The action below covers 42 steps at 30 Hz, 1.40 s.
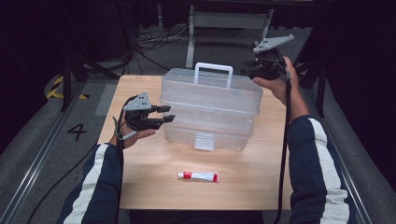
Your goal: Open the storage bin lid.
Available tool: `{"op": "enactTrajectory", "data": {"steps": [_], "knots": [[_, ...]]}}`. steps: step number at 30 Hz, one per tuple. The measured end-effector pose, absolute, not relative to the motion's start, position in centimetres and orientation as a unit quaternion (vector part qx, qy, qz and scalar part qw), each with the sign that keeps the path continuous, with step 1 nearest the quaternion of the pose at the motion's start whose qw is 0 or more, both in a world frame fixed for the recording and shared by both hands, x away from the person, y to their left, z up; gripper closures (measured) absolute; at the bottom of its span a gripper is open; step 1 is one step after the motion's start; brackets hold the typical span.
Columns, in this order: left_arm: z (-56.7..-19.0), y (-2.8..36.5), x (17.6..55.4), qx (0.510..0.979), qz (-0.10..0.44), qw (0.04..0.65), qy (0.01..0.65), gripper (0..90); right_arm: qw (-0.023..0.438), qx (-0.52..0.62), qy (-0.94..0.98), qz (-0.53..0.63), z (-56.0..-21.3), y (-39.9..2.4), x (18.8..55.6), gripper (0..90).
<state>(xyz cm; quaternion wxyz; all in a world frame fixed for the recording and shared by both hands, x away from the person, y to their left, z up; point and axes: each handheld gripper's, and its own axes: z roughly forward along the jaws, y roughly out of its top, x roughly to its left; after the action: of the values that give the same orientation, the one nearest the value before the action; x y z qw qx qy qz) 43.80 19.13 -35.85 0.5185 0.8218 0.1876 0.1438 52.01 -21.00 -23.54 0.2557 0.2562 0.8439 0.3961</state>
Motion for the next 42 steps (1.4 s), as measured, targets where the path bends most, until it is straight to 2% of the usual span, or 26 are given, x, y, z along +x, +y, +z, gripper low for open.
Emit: {"op": "enactTrajectory", "data": {"steps": [10, 21, 37, 42], "knots": [[-35.7, 18.9, 43.9, 0.825, 0.144, 0.514, 0.187, 57.4, 0.293, 0.274, 0.819, 0.41, -25.3, -25.6, 49.0, 60.3], [-35.6, 18.7, 44.1, 0.825, 0.142, 0.514, 0.189, 57.8, 0.297, 0.288, 0.802, 0.43, -29.0, -29.4, 45.3, 55.3], [-35.5, 18.5, 44.6, 0.822, 0.138, 0.518, 0.194, 56.9, 0.266, 0.283, 0.825, 0.411, -35.7, -28.8, 43.6, 46.5], [-35.5, 18.4, 44.7, 0.824, 0.138, 0.515, 0.192, 56.7, 0.285, 0.276, 0.814, 0.425, -36.1, -27.7, 43.5, 47.6]]}}
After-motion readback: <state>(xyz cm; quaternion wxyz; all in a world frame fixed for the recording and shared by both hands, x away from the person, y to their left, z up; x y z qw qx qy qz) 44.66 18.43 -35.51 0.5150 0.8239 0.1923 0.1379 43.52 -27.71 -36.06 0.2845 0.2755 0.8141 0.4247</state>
